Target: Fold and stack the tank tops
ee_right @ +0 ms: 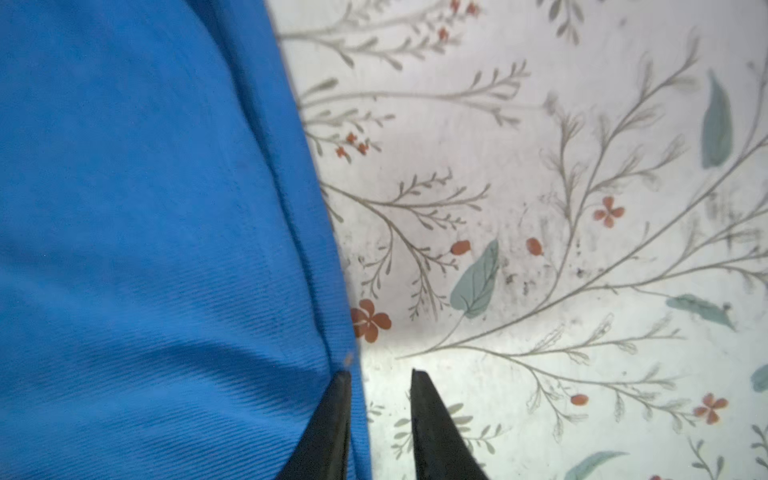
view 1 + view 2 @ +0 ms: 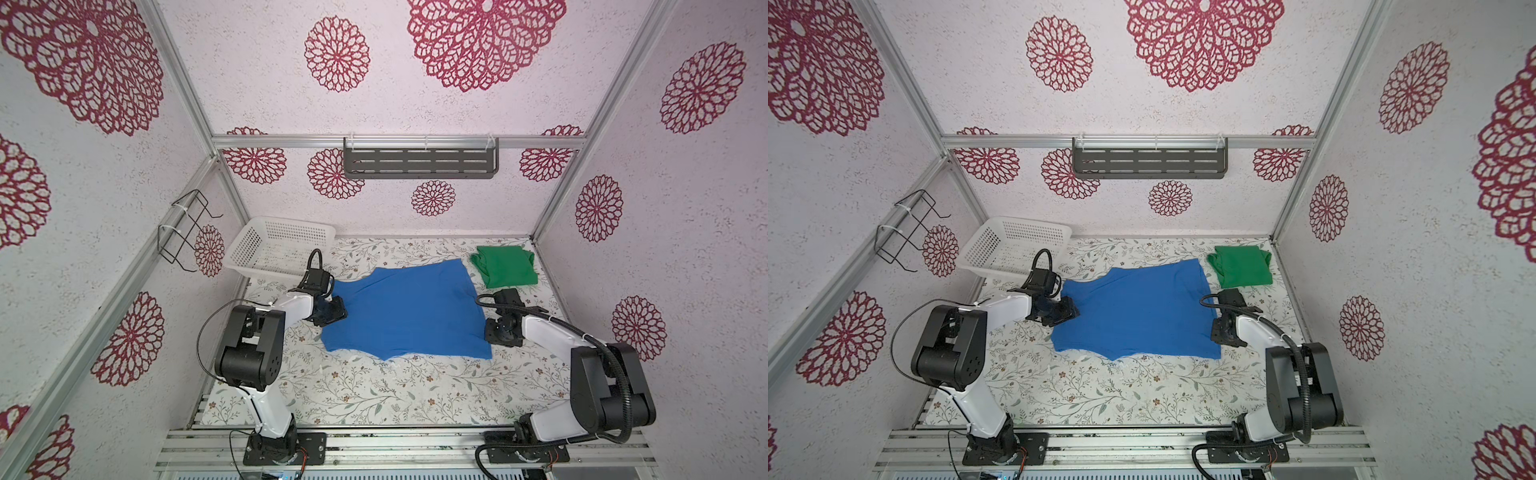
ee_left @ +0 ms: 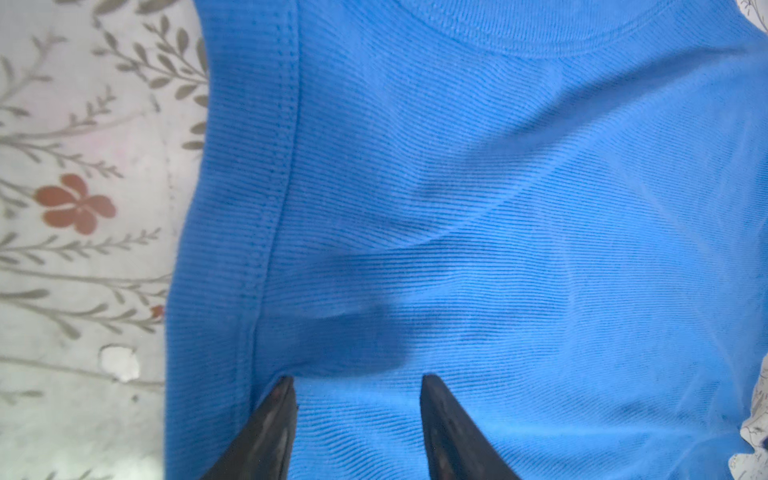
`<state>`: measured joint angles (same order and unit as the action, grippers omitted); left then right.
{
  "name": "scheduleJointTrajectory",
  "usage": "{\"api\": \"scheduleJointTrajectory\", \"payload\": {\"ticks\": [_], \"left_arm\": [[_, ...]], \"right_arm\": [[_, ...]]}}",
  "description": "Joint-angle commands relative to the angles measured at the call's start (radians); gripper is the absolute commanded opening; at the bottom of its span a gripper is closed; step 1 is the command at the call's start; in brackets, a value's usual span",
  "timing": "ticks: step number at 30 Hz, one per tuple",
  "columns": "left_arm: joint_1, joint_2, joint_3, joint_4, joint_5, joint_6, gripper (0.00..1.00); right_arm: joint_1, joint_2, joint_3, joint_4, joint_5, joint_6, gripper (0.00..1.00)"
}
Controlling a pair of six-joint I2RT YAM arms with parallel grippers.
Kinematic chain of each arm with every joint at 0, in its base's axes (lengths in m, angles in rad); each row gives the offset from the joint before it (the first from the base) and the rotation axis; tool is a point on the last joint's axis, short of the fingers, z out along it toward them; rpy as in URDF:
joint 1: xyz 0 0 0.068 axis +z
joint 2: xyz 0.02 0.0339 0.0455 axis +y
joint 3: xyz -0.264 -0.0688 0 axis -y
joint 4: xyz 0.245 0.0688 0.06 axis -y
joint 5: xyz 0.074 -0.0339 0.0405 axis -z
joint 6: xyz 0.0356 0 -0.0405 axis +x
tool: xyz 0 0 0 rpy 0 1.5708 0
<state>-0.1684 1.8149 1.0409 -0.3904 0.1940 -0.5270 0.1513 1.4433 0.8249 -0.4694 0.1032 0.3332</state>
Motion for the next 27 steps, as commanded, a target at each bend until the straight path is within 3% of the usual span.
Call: {"api": "scheduleJointTrajectory", "payload": {"ticks": [1, 9, 14, 21, 27], "left_arm": [[-0.007, 0.024, 0.018, -0.097, -0.048, 0.034, 0.53], [-0.036, 0.034, 0.039, -0.125, -0.055, 0.031, 0.54], [-0.022, 0.092, -0.013, -0.059, -0.031, -0.002, 0.53], [0.037, 0.114, -0.081, 0.002, 0.002, -0.019, 0.52], [0.039, 0.122, -0.070, -0.005, -0.010, -0.024, 0.51]], "right_arm": [[0.029, -0.036, 0.077, 0.054, -0.083, 0.002, 0.29], [0.064, 0.259, 0.224, 0.238, -0.128, 0.009, 0.26], [0.057, 0.366, 0.272, 0.248, -0.107, 0.007, 0.24], [-0.056, 0.351, 0.212, 0.206, 0.005, -0.020, 0.24], [-0.003, 0.306, 0.281, 0.194, -0.016, -0.024, 0.26]]}}
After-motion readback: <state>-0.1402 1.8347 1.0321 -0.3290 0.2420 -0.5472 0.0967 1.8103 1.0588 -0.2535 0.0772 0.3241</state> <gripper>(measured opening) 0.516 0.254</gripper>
